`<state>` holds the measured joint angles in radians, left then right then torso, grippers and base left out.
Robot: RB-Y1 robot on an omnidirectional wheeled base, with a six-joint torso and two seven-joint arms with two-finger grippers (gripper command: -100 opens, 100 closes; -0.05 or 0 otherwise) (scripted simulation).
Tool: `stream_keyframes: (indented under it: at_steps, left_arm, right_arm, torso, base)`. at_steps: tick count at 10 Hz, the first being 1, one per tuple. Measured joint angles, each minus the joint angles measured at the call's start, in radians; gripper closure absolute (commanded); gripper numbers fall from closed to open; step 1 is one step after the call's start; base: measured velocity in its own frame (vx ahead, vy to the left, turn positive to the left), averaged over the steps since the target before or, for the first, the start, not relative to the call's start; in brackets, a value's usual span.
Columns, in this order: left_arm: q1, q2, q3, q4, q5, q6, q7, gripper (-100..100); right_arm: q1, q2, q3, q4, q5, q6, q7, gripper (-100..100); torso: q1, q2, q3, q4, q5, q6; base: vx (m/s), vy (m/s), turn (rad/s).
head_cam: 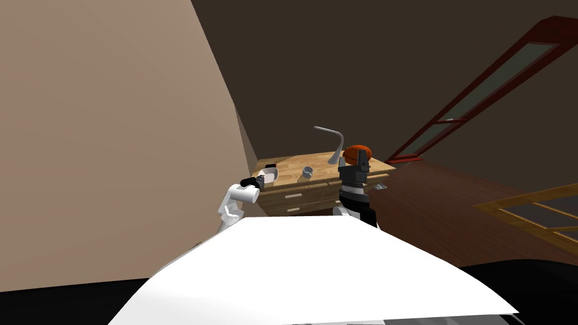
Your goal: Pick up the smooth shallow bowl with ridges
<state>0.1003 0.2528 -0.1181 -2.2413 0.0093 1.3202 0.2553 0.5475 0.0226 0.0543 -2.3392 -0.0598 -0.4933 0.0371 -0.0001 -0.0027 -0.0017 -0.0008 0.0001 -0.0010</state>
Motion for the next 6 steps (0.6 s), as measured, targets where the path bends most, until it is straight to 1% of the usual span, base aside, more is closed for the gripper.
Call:
stream_keyframes:
  at_steps: [1, 2, 6]
  left_arm:
    - [0.000, 0.000, -0.001, 0.001, 0.000, 0.005, 0.001, 0]
    - [0.000, 0.000, -0.001, 0.001, 0.000, 0.004, 0.001, -100]
    - [-0.012, -0.008, 0.007, 0.070, 0.000, -0.052, -0.008, -100]
  right_arm:
    - [0.000, 0.000, 0.000, 0.000, 0.000, 0.000, 0.000, 0]
    - [0.000, 0.000, 0.000, 0.000, 0.000, 0.000, 0.000, 0]
    - [0.000, 0.000, 0.000, 0.000, 0.000, 0.000, 0.000, 0]
  torso:
    - [0.000, 0.001, 0.001, 0.000, 0.000, 0.000]
    - [0.000, 0.002, 0.001, 0.001, 0.000, 0.000]
    - [0.000, 0.001, 0.001, 0.000, 0.000, 0.000]
  base:
    - [0.000, 0.000, 0.000]
    - [0.016, -0.001, -0.006]
    - [0.019, 0.001, -0.005]
